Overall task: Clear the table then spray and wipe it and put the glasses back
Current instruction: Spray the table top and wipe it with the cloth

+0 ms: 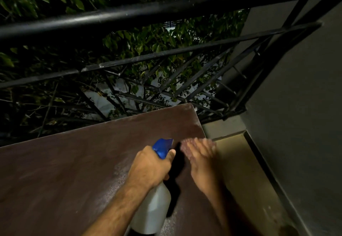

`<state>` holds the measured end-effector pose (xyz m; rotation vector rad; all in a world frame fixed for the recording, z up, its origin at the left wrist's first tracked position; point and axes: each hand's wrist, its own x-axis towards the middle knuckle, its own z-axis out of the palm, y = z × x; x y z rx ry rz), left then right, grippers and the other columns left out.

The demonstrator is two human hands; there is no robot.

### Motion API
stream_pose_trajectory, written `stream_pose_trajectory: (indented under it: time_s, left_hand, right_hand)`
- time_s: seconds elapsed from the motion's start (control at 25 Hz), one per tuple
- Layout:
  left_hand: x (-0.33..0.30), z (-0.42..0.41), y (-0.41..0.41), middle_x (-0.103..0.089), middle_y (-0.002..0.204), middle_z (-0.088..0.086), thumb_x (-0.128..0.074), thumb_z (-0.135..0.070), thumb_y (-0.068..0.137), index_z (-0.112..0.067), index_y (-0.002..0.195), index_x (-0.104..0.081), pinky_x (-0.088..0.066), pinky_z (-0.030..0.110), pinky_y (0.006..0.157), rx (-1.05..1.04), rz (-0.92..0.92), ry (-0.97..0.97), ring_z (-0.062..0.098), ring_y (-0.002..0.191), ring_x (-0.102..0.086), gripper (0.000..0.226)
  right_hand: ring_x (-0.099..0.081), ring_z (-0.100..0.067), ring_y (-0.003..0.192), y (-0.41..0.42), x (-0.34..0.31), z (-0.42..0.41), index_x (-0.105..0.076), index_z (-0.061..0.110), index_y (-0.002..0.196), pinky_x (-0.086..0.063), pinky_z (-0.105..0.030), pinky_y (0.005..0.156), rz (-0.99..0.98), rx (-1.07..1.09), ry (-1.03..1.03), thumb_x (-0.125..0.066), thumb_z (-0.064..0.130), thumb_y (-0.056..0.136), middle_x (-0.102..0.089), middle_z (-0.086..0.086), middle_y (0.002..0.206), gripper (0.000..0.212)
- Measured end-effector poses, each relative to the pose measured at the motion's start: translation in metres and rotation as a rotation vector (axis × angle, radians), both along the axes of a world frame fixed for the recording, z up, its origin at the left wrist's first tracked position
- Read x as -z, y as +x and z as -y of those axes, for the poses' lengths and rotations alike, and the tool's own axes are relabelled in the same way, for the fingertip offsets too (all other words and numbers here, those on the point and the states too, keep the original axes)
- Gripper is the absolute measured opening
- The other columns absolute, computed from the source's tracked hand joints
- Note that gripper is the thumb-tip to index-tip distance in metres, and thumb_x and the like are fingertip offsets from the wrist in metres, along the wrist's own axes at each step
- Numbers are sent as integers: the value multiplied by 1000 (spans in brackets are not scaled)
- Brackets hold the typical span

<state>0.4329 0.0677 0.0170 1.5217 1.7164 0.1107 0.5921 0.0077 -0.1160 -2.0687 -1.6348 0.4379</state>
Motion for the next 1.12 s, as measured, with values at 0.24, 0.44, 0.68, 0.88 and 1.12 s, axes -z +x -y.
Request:
stream_pose_trajectory:
  time_s: [0.24,0.44,0.68,0.88,1.12]
  left_hand:
    - [-1,-10,0,-77,61,2,-63,-54,90,-11,83,-74,-42,21,49,-41,-4,36,9,59,-72,45]
    - [2,-7,1,-76,60,3,-65,-56,88,-11,81,-71,-49,23,53,-67,-5,71,13,60,-73,46]
    - [5,2,4,-76,61,2,-63,-60,85,-11,79,-68,-56,27,62,-49,6,89,14,60,-73,49]
    - [-1,0,2,-76,73,6,-58,-66,83,-12,84,-67,-58,32,70,-96,-44,105,22,75,-73,54]
    - [-15,-14,-1,-76,81,9,-57,-71,78,-17,87,-67,-59,38,80,-229,5,98,25,85,-72,56]
  right_hand:
    - [-13,-25,148,29,-8,-113,-40,19,148,3,-43,121,72,-21,-128,-46,11,95,-29,-5,158,54]
    - [-34,-32,141,4,3,-21,-56,17,136,-15,-53,118,-2,-43,33,-38,15,83,-47,-7,146,56]
    - [-38,-32,138,-1,12,24,-61,12,131,-28,-52,113,-21,-144,143,-53,6,84,-50,-7,143,48]
    - [-16,-27,148,22,-9,-121,-41,21,147,3,-44,121,76,27,-85,-43,13,94,-31,-5,157,54]
    - [-8,-27,149,-19,0,-92,-31,17,151,7,-42,120,58,31,15,-53,0,83,-20,-5,159,74]
